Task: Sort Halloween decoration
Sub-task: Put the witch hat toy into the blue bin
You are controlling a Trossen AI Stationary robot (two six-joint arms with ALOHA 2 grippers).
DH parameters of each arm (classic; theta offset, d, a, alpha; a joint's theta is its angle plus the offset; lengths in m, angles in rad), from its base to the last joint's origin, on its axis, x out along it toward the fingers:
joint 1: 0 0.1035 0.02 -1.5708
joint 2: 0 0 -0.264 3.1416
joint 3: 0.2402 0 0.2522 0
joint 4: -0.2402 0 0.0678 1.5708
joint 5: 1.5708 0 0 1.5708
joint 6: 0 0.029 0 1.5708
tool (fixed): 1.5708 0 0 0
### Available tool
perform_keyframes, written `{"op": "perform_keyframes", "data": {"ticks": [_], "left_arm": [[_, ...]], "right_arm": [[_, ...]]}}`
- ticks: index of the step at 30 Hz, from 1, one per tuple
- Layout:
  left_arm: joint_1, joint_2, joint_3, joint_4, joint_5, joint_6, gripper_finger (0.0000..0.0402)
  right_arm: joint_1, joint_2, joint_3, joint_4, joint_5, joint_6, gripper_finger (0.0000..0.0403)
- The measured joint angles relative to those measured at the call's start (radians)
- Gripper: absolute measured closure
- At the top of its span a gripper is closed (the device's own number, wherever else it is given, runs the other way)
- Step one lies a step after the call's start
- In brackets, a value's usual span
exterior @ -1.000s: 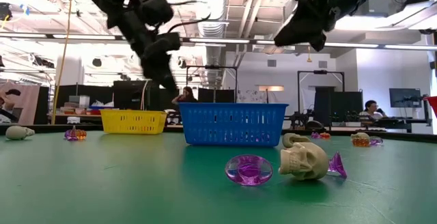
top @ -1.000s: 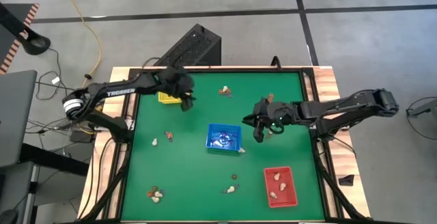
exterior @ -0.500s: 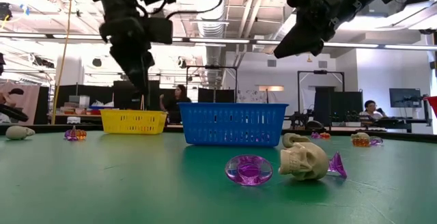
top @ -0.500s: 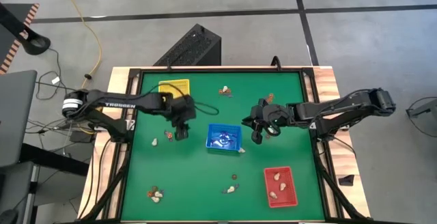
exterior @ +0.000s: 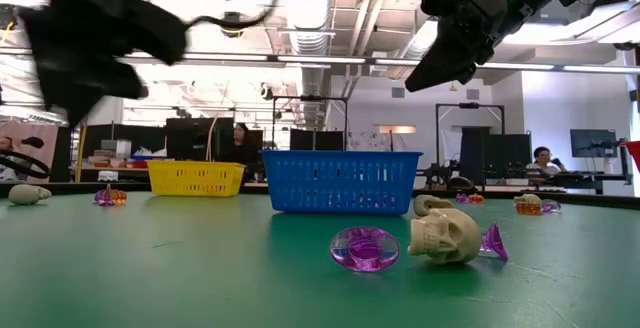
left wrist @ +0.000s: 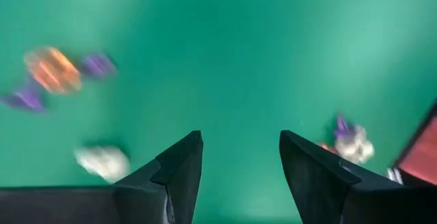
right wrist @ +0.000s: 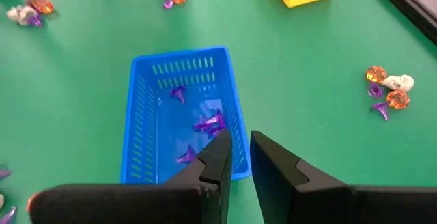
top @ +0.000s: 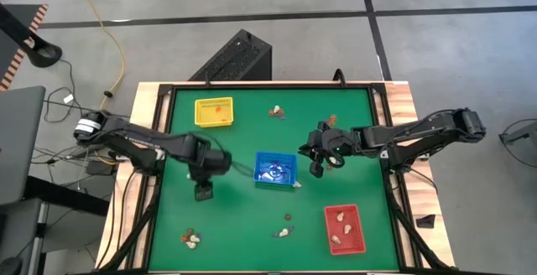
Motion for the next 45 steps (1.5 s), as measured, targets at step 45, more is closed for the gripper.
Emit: {"op": "perform_keyframes", "data": {"ticks": [45], "left_arm": [[-0.212,0.005,-0.023,-0.008,-0.591,-0.027,0.0231]], "right_arm": [[0.000,-0.001,0.000,0.063,0.001,-0.016,0.0316]]}}
